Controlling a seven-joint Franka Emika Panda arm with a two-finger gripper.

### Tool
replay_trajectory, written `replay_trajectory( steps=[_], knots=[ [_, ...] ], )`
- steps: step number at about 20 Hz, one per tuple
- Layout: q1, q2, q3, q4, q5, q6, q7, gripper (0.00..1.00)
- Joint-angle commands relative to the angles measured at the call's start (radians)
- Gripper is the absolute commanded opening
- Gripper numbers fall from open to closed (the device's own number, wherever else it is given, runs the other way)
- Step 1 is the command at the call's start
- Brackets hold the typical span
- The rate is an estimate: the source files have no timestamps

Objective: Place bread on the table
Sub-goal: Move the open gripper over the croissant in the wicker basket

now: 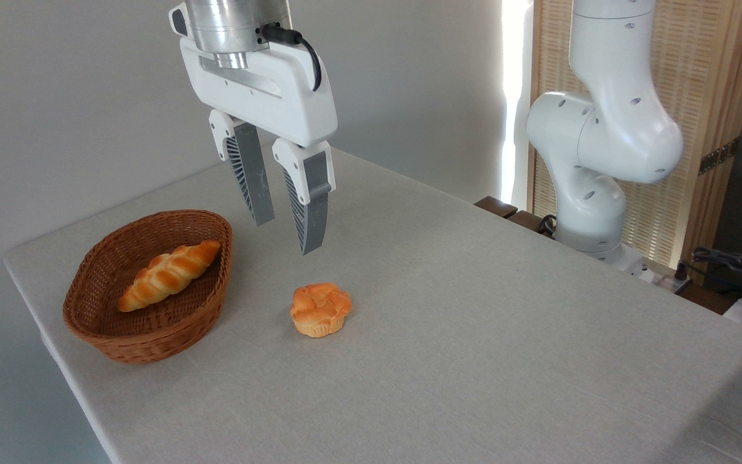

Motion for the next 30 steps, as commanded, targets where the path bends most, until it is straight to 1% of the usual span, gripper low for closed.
replay_trajectory(
  steps=[1, 7, 13, 14, 16, 17, 18, 20, 23, 25, 27, 30],
  knots=[
    [-0.005, 0.005, 0.005, 0.018, 0.008, -0.022, -0.005, 1.0],
    [-0.005, 0.005, -0.001, 0.014, 0.008, -0.022, -0.002, 1.0],
    [-0.009, 0.01, -0.004, 0.014, -0.006, -0.017, 0.003, 1.0],
    [-0.02, 0.013, -0.022, 0.016, -0.006, -0.017, 0.003, 1.0],
    [-0.02, 0.028, -0.064, 0.016, -0.005, -0.013, 0.0, 1.0],
    [-0.022, 0.036, -0.096, 0.016, -0.005, -0.01, -0.003, 1.0],
    [-0.02, 0.041, -0.123, 0.016, -0.006, 0.004, -0.01, 1.0],
    [-0.022, 0.045, -0.159, 0.01, -0.009, 0.044, -0.031, 1.0],
    [-0.022, 0.057, -0.197, 0.004, -0.043, 0.159, -0.112, 1.0],
    [-0.023, 0.062, -0.216, 0.004, -0.046, 0.194, -0.123, 1.0],
    [-0.023, 0.088, -0.268, 0.002, -0.046, 0.245, -0.122, 1.0],
    [-0.023, 0.148, -0.341, -0.012, -0.045, 0.386, -0.122, 1.0]
  ],
)
